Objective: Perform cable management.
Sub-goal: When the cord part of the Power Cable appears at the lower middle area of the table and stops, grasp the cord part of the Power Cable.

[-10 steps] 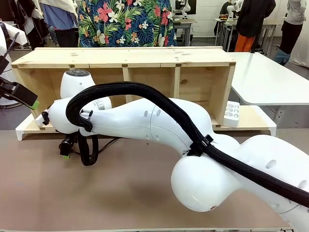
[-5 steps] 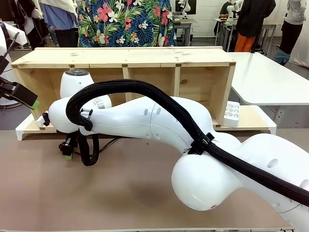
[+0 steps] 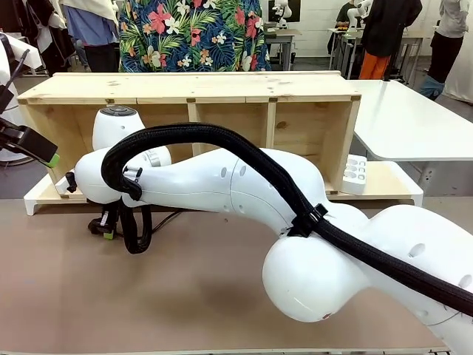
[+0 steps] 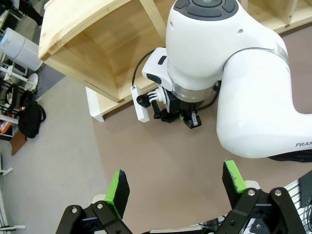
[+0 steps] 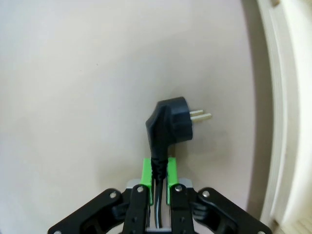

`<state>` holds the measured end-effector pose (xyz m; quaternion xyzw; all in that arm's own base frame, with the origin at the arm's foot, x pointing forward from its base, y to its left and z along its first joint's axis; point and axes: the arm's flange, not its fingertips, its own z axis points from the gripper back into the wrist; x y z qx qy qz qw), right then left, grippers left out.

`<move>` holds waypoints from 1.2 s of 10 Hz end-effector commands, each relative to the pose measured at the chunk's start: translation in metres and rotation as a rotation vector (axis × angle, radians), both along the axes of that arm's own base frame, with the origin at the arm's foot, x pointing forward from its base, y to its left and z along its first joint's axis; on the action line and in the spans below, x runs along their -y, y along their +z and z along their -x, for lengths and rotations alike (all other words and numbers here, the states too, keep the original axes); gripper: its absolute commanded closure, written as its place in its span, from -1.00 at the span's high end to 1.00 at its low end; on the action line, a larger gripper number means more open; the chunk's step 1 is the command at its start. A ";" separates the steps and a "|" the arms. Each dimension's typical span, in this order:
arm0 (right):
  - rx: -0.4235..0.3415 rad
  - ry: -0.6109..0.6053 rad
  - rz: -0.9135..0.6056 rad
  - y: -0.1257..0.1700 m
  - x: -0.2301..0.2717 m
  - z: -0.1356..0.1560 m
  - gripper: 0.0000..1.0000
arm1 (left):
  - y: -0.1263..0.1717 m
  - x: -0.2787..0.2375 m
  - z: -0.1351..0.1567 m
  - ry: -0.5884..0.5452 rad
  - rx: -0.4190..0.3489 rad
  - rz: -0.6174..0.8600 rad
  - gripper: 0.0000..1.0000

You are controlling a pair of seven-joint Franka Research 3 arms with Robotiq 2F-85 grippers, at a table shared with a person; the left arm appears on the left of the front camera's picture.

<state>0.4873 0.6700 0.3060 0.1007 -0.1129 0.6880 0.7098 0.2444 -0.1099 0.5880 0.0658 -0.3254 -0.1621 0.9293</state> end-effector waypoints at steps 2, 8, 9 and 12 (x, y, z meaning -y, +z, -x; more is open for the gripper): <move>0.002 -0.028 -0.023 0.002 -0.036 -0.028 -1.00 | 0.000 0.000 -0.001 -0.003 0.002 -0.004 1.00; 0.008 -0.013 -0.019 -0.001 -0.001 -0.002 -1.00 | 0.000 0.000 -0.001 -0.003 0.002 -0.004 1.00; 0.008 -0.013 -0.019 -0.001 -0.001 -0.002 -1.00 | 0.000 0.000 -0.001 -0.003 0.002 -0.004 1.00; 0.008 -0.013 -0.019 -0.001 -0.001 -0.002 -1.00 | 0.000 0.000 -0.001 -0.003 0.002 -0.004 1.00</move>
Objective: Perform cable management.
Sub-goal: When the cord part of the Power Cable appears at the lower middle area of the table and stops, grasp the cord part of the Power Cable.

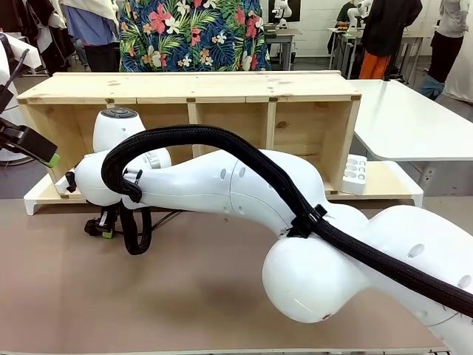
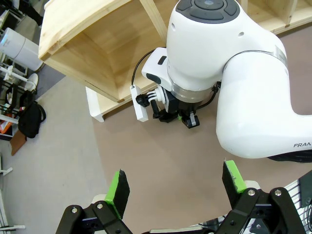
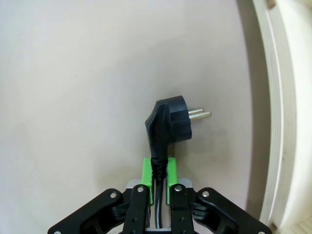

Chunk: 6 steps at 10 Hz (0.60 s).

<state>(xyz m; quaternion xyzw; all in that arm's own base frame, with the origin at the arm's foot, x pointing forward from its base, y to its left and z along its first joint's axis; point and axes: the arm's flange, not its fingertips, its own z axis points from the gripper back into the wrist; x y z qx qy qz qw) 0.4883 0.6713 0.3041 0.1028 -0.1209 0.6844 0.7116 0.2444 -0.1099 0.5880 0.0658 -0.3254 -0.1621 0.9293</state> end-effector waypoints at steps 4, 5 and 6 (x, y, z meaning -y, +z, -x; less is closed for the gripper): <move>0.001 -0.005 -0.005 0.001 0.000 -0.001 -1.00 | 0.000 0.000 -0.001 -0.003 0.002 -0.004 1.00; 0.001 -0.005 -0.005 0.001 0.000 -0.001 -1.00 | 0.000 0.000 -0.001 -0.003 0.002 -0.004 1.00; 0.001 -0.005 -0.005 0.001 0.000 -0.001 -1.00 | 0.000 0.000 -0.001 -0.003 0.002 -0.004 1.00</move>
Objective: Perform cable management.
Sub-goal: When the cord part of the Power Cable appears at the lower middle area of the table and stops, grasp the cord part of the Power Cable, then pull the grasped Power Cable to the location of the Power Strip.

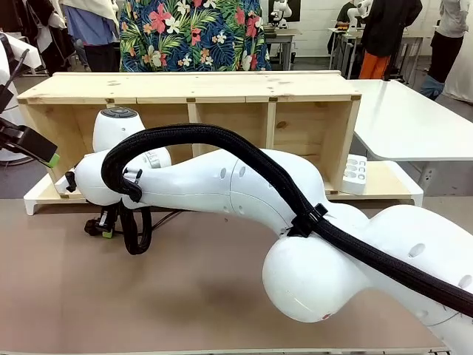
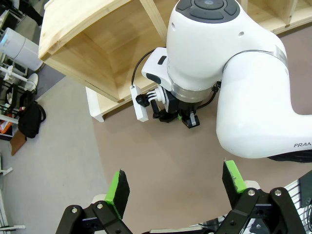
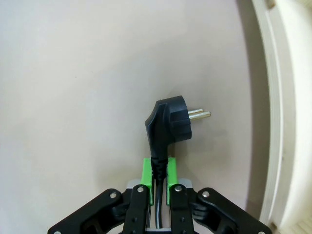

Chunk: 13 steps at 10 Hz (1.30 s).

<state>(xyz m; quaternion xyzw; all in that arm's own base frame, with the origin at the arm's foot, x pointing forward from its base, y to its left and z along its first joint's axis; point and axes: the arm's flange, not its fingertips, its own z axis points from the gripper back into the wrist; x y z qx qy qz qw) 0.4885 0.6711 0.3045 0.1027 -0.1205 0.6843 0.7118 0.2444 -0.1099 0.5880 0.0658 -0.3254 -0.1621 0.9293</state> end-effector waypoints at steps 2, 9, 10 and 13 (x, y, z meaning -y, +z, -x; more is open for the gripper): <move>0.001 -0.004 -0.006 0.001 0.000 -0.001 -1.00 | 0.000 0.000 -0.001 -0.003 0.002 -0.004 1.00; 0.001 -0.004 -0.006 0.001 0.000 -0.001 -1.00 | 0.000 0.000 -0.001 -0.003 0.002 -0.004 1.00; 0.001 -0.004 -0.006 0.001 0.000 -0.001 -1.00 | 0.000 0.000 -0.001 -0.003 0.002 -0.004 1.00; 0.001 -0.004 -0.006 0.001 0.000 -0.001 -1.00 | 0.000 0.000 -0.001 -0.003 0.002 -0.004 1.00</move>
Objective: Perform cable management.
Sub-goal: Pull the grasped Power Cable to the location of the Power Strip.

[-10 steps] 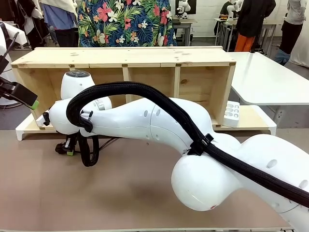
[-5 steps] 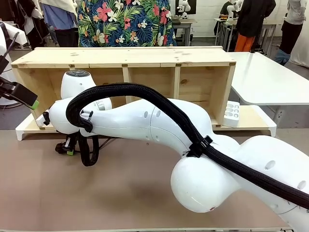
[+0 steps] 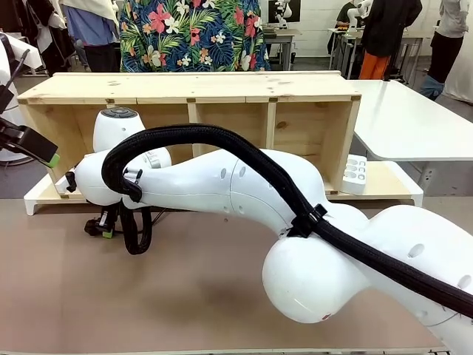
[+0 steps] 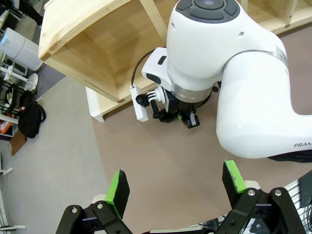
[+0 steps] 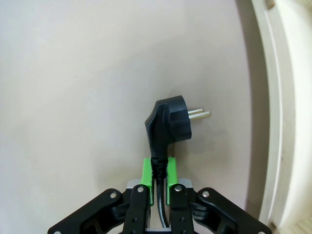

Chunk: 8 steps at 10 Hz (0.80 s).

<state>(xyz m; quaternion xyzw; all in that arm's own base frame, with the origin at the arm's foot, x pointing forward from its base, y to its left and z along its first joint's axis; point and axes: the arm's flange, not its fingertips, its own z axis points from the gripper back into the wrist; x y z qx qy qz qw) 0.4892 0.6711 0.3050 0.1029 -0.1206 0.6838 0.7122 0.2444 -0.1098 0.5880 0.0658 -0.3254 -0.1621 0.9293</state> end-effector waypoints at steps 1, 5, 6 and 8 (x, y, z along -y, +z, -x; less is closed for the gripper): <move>0.002 -0.003 -0.005 0.000 0.000 -0.001 -1.00 | 0.000 0.000 -0.001 -0.003 0.002 -0.004 1.00; 0.004 0.003 0.037 0.014 0.005 0.014 -0.73 | 0.000 0.000 -0.001 -0.003 0.002 -0.004 1.00; 0.004 0.004 0.042 0.020 0.006 0.016 -0.73 | 0.000 0.000 -0.001 -0.003 0.002 -0.004 1.00; 0.008 0.000 0.052 0.026 0.007 0.023 -0.73 | 0.000 0.000 -0.001 -0.003 0.002 -0.004 1.00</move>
